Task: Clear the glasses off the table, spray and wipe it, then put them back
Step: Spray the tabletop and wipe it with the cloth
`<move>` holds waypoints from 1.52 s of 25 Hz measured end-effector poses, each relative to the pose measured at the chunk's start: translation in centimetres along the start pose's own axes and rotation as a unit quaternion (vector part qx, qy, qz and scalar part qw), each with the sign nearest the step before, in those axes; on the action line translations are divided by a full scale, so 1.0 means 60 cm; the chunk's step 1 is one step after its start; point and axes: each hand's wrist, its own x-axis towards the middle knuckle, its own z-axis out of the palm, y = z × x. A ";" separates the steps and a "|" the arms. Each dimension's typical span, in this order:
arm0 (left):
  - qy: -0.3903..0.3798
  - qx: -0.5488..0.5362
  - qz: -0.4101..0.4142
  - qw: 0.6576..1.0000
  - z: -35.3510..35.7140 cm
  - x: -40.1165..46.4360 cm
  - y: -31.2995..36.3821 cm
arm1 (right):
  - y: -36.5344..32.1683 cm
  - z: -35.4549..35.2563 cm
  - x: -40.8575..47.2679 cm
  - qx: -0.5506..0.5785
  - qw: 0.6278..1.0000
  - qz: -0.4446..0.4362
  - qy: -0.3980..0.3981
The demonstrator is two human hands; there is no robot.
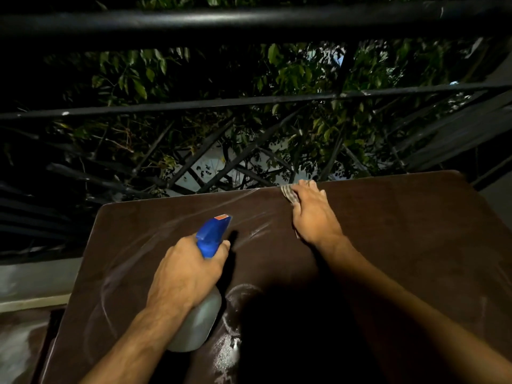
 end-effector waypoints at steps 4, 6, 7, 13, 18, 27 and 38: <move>-0.004 -0.004 0.000 1.000 -0.009 -0.001 -0.010 | -0.059 0.025 -0.081 0.003 0.991 -0.121 -0.056; -0.007 0.018 0.019 1.000 -0.008 -0.003 -0.018 | -0.078 0.036 -0.151 0.000 0.968 -0.224 -0.116; -0.003 0.028 0.027 0.999 -0.007 -0.005 -0.022 | -0.080 0.038 -0.177 -0.002 0.957 -0.255 -0.137; 0.012 0.050 0.003 0.999 -0.013 -0.003 -0.027 | -0.054 0.024 -0.159 0.004 0.970 -0.210 -0.125; 0.029 0.055 -0.030 0.998 -0.032 -0.003 -0.053 | -0.064 0.034 -0.003 -0.035 0.999 -0.021 -0.036; 0.050 0.048 -0.045 0.997 -0.032 -0.002 -0.059 | -0.149 0.072 -0.162 0.000 0.912 -0.355 -0.206; 0.026 0.017 -0.066 0.997 -0.081 0.028 -0.102 | -0.139 0.082 0.016 -0.058 0.996 -0.055 -0.045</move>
